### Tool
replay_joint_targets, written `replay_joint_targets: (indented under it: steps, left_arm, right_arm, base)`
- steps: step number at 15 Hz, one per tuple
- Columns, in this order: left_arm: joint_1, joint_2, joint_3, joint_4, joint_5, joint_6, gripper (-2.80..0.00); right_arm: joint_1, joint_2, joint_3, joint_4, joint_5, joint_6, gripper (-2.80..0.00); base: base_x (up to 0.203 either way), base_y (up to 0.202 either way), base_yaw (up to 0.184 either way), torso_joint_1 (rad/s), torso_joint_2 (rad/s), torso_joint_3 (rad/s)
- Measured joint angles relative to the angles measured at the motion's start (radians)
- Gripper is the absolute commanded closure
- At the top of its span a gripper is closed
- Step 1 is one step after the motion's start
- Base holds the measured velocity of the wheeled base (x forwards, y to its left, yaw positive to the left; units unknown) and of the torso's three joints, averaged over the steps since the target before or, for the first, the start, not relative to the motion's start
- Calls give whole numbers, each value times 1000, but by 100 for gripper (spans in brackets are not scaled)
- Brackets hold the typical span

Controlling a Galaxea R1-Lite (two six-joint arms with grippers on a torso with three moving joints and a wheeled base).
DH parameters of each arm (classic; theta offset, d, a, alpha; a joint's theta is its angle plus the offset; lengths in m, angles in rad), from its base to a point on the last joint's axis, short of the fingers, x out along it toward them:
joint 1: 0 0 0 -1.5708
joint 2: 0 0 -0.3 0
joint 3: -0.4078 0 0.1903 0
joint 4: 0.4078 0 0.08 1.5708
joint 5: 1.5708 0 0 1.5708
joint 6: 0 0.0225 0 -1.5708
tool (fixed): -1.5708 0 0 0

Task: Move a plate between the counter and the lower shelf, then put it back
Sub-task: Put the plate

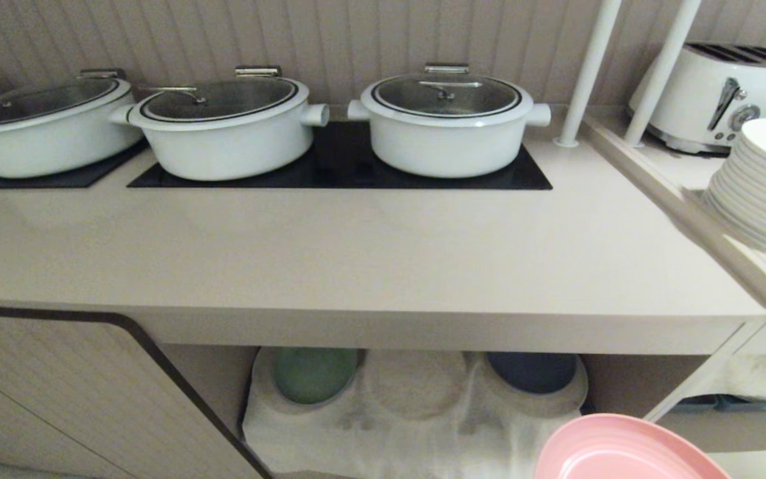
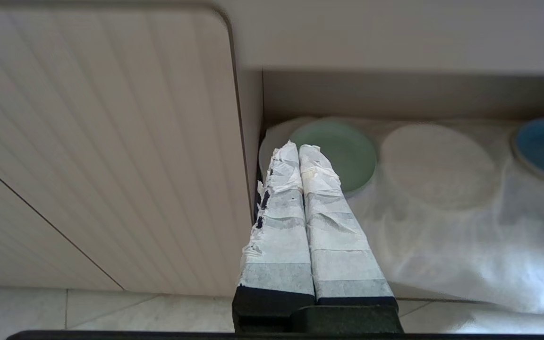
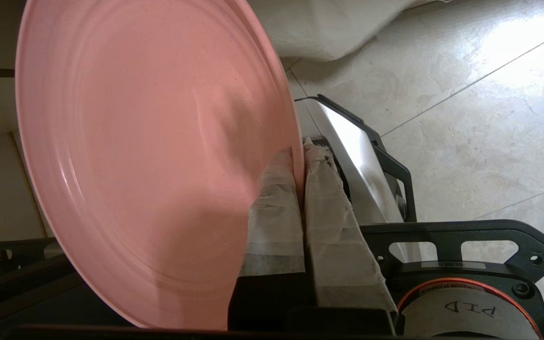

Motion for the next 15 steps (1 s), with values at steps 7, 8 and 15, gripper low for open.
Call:
replay_joint_targets:
  steps: [7, 8, 15]
  left_arm:
    - [0, 0, 0, 0, 0, 0, 0]
    - [0, 0, 0, 0, 0, 1, 0]
    - [0, 0, 0, 0, 0, 0, 0]
  right_arm:
    - [3, 1, 3, 1, 0, 1, 0]
    - [3, 1, 4, 1, 0, 1, 0]
    - [4, 0, 4, 5, 0, 4, 0]
  base:
    - [0, 0, 0, 275, -580, -304]
    - [0, 0, 0, 203, -404, -217]
    - [0, 0, 0, 169, -348, -180]
